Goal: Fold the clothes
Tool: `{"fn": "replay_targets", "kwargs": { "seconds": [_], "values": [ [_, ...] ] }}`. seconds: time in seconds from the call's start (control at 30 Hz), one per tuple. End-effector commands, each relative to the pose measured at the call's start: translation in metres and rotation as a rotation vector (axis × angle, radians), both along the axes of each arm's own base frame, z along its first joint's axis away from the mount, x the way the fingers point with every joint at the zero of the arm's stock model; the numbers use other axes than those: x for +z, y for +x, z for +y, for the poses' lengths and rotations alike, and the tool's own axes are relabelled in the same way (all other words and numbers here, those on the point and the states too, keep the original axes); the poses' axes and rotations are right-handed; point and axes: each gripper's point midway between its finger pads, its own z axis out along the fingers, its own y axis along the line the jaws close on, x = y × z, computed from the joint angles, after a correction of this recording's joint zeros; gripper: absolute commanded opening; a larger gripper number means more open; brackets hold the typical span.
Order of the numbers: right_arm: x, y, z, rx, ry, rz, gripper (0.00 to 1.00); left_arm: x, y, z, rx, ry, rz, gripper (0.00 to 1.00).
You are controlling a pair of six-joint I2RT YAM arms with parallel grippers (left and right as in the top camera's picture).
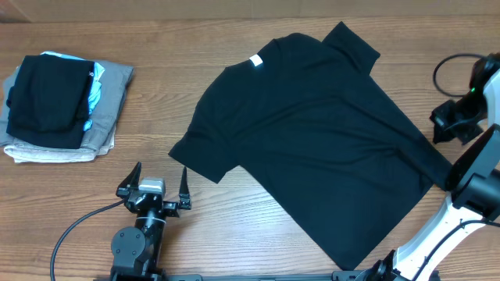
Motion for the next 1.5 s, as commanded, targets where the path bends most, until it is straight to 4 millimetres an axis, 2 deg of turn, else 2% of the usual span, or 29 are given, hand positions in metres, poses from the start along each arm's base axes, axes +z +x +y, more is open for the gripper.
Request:
{"fn": "replay_targets", "kwargs": {
  "seconds": [0.0, 0.27, 0.47, 0.8, 0.87, 1.07, 1.3, 1.4, 1.47],
  "values": [
    [-0.014, -0.011, -0.005, -0.001, -0.031, 0.016, 0.04, 0.001, 0.0, 0.003, 0.014, -0.014, -0.009, 1.0],
    [-0.056, -0.012, -0.013, 0.004, -0.1, -0.019, 0.04, 0.001, 0.0, 0.003, 0.014, -0.014, -0.009, 1.0],
    [-0.069, -0.005, -0.033, 0.009, -0.211, -0.056, 0.04, 0.001, 0.0, 0.003, 0.014, -0.014, -0.009, 1.0],
    [-0.067, 0.034, -0.055, 0.028, -0.302, -0.208, 0.04, 0.001, 0.0, 0.003, 0.014, -0.014, -0.009, 1.0],
    [-0.065, 0.044, -0.066, 0.057, -0.335, -0.253, 0.04, 0.001, 0.0, 0.003, 0.014, -0.014, -0.009, 1.0],
    [-0.059, 0.057, -0.087, 0.046, -0.385, -0.329, 0.04, 0.001, 0.0, 0.003, 0.014, -0.014, -0.009, 1.0],
    [-0.05, 0.077, -0.097, 0.095, -0.426, -0.412, 0.04, 0.001, 0.0, 0.003, 0.014, -0.014, -0.009, 1.0],
    [-0.037, 0.084, -0.103, 0.091, -0.437, -0.427, 0.04, 0.001, 0.0, 0.003, 0.014, -0.014, -0.009, 1.0],
    [-0.015, 0.091, -0.108, 0.089, -0.446, -0.44, 0.07, 0.001, 0.0, 0.003, 0.014, -0.014, -0.009, 1.0]
  ]
}}
